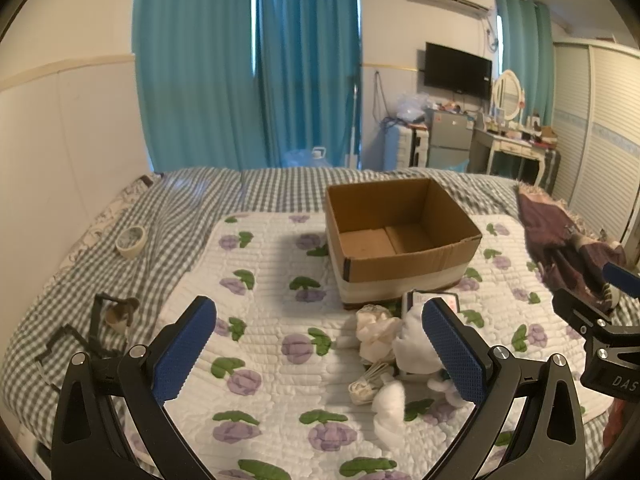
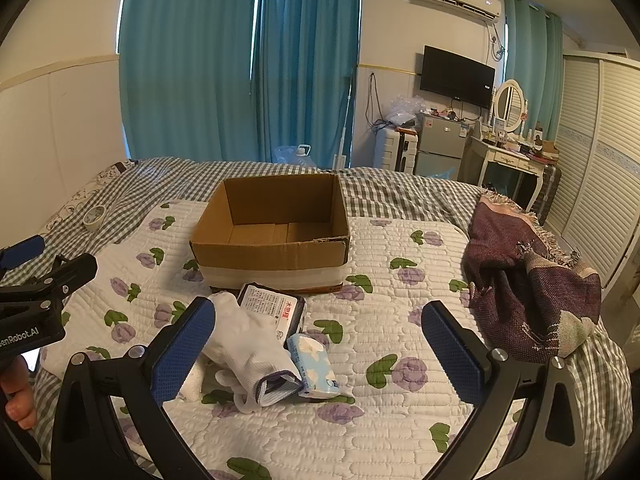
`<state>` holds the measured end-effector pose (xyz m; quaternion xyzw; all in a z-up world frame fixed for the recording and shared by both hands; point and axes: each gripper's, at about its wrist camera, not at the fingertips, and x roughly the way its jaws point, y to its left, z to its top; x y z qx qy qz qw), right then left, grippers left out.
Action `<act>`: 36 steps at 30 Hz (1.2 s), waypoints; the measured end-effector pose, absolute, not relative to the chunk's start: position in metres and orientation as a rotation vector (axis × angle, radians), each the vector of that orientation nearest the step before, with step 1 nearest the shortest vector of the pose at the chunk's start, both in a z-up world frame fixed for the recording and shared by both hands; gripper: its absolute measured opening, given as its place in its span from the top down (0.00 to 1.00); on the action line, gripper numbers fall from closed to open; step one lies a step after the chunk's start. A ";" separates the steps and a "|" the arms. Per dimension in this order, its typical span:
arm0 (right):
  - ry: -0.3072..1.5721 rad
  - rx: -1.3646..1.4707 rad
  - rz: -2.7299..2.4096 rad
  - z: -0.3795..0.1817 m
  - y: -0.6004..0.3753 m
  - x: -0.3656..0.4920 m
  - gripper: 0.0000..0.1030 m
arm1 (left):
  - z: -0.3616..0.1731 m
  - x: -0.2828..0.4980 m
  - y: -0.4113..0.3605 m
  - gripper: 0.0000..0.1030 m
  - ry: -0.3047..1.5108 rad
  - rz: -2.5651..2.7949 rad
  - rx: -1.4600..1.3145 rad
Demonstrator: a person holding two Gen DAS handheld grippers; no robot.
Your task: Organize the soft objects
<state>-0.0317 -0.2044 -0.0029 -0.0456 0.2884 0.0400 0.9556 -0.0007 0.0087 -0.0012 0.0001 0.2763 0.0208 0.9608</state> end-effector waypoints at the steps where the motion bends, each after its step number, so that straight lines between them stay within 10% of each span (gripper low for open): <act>1: 0.585 -0.093 0.081 -0.003 -0.204 -0.032 0.00 | -0.001 -0.001 0.009 0.00 0.560 0.042 0.000; 36: 0.794 -0.205 0.212 -0.062 -0.151 0.007 0.00 | -0.042 0.029 0.031 0.00 0.685 0.032 -0.028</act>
